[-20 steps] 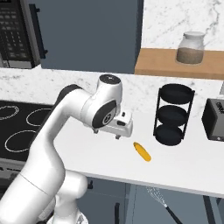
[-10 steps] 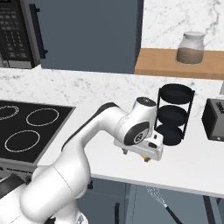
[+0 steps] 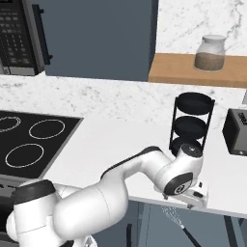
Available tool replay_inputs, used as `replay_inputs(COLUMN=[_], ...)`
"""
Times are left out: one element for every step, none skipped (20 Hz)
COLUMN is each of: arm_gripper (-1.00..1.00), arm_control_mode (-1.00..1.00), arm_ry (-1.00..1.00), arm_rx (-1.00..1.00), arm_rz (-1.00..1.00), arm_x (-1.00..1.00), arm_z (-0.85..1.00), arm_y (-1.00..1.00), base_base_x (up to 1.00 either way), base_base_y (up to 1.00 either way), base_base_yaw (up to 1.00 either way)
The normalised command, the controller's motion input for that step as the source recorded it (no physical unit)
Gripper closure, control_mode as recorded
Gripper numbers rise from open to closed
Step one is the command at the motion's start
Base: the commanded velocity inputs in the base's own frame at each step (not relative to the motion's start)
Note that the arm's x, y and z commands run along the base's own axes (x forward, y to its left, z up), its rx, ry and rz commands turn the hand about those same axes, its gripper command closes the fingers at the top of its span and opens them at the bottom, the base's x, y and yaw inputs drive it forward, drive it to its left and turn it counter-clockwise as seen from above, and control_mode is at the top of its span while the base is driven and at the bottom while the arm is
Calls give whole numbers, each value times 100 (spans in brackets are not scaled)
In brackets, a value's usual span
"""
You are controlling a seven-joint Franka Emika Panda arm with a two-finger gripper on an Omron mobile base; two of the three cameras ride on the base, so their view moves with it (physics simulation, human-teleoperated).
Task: Pick the whisk from the drawer and place it on the counter.
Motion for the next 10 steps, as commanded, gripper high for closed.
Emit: replay_inputs(arm_gripper=[-100,-100,-100,-100,-100,-100,-100,-100,-100,-100], arm_control_mode=[-100,-100,-100,-100,-100,-100,-100,-100,-100,-100], arm_ry=[0,0,0,0,0,0,-1,0,0,-2], arm_rx=[0,0,-1,-1,-1,-4,-9,-12,-14,-19], arm_rz=[3,2,1,2,3,2,0,0,0,2], arm_x=[0,0,0,0,0,0,-6,-8,-10,-10], arm_z=[-74,-72,-84,-90,-96,-100,-100,-98,-95,-99], arm_y=[-69,-57,-33,-38,-43,-35,-23,-15,-8,0], base_base_x=[0,0,0,0,0,0,0,0,0,0], base_base_y=[0,0,0,0,0,0,0,0,0,0], base_base_yaw=[0,0,0,0,0,0,0,0,0,0])
